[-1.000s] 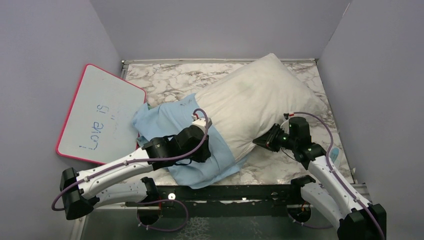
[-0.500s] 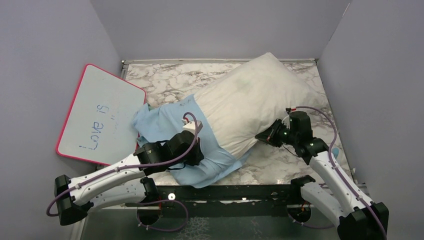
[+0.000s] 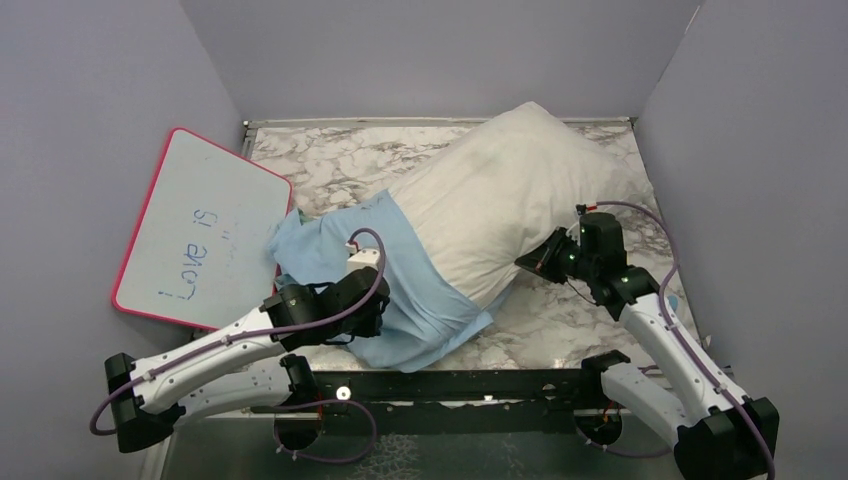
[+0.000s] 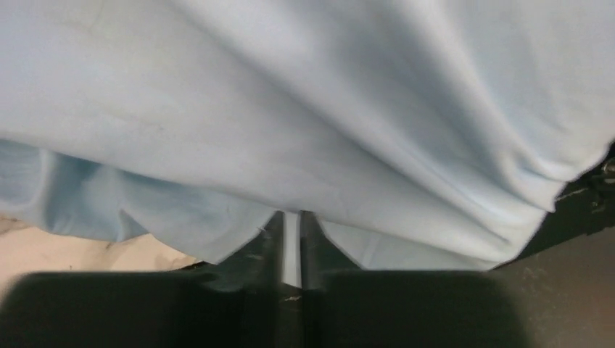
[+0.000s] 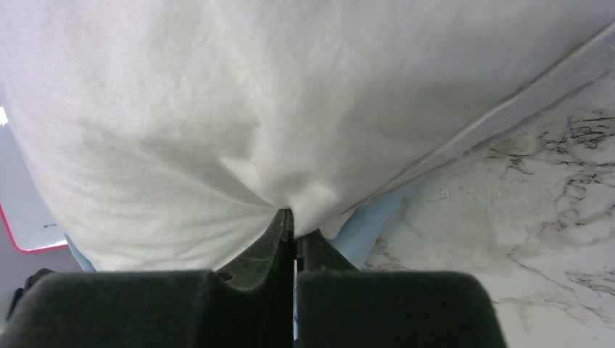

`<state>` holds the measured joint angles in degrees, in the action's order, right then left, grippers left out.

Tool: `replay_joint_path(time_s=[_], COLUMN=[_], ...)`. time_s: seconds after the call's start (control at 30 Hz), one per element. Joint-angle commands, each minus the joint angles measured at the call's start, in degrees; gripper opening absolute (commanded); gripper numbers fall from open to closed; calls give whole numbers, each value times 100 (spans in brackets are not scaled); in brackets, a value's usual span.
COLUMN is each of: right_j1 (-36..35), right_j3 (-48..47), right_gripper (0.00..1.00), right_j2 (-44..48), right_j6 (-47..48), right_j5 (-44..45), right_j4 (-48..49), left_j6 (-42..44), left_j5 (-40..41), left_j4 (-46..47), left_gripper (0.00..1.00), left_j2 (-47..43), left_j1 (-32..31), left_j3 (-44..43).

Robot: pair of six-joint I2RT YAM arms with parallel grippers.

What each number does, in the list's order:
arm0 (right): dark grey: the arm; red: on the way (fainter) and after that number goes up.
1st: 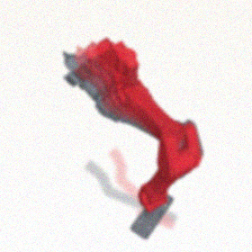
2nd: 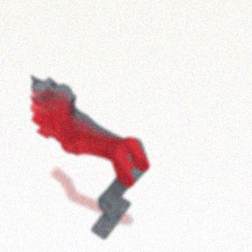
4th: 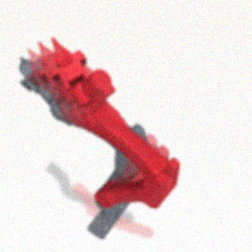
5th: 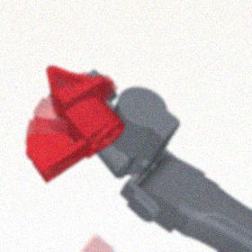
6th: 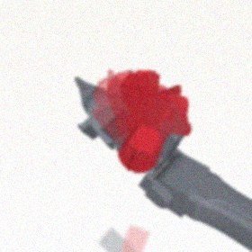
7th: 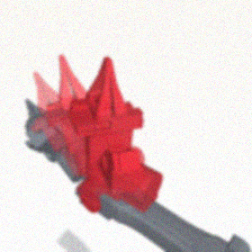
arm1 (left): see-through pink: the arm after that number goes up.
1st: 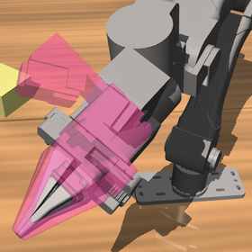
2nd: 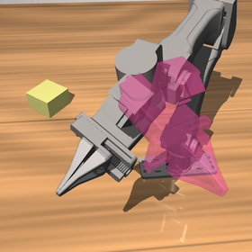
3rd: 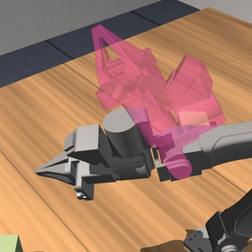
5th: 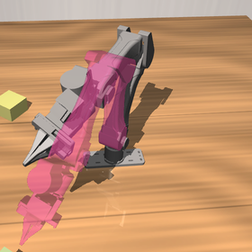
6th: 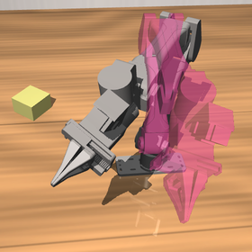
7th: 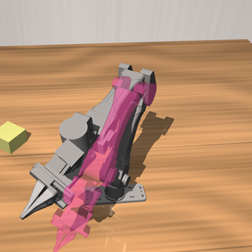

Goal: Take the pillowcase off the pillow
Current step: Remove the pillow from the pillowcase.

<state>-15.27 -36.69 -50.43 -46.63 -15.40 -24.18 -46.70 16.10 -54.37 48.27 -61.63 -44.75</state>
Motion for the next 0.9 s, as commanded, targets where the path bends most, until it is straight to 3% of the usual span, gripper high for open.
replay_joint_path(time_s=[0.0, 0.07, 0.13, 0.3, 0.43, 0.53, 0.63, 0.77, 0.87], right_j1=[53, 56, 57, 59, 54, 54, 53, 55, 58], right_j3=[-7, 138, 246, 354, 365, 341, 251, 81, -34], right_gripper=[3, 4, 4, 4, 4, 5, 5, 4, 4], right_j2=[232, 305, 336, 357, 456, 544, 557, 414, 262], right_j6=[177, 191, 183, 157, 210, 245, 272, 333, 330], right_j5=[-18, -180, -277, -313, -277, -152, 96, 456, 696], right_j4=[246, 336, 357, 195, 29, -79, -187, -227, -164], left_j6=[154, 243, 257, 263, 249, 266, 91, -210, -298], left_j5=[14, -1, 33, 252, 673, 729, 739, 750, 601], left_j4=[779, 1371, 1837, 2556, 2494, 2261, 1893, 1451, 981], left_gripper=[36, 59, 69, 77, 78, 65, 38, 3, 0], left_j2=[-330, -323, -122, 749, 1330, 1585, 1484, 671, 5], left_j1=[-34, -34, -34, -34, -34, -34, -34, -34, -34], left_j3=[-567, -669, -780, -1068, -1188, -1115, -874, -316, -60])
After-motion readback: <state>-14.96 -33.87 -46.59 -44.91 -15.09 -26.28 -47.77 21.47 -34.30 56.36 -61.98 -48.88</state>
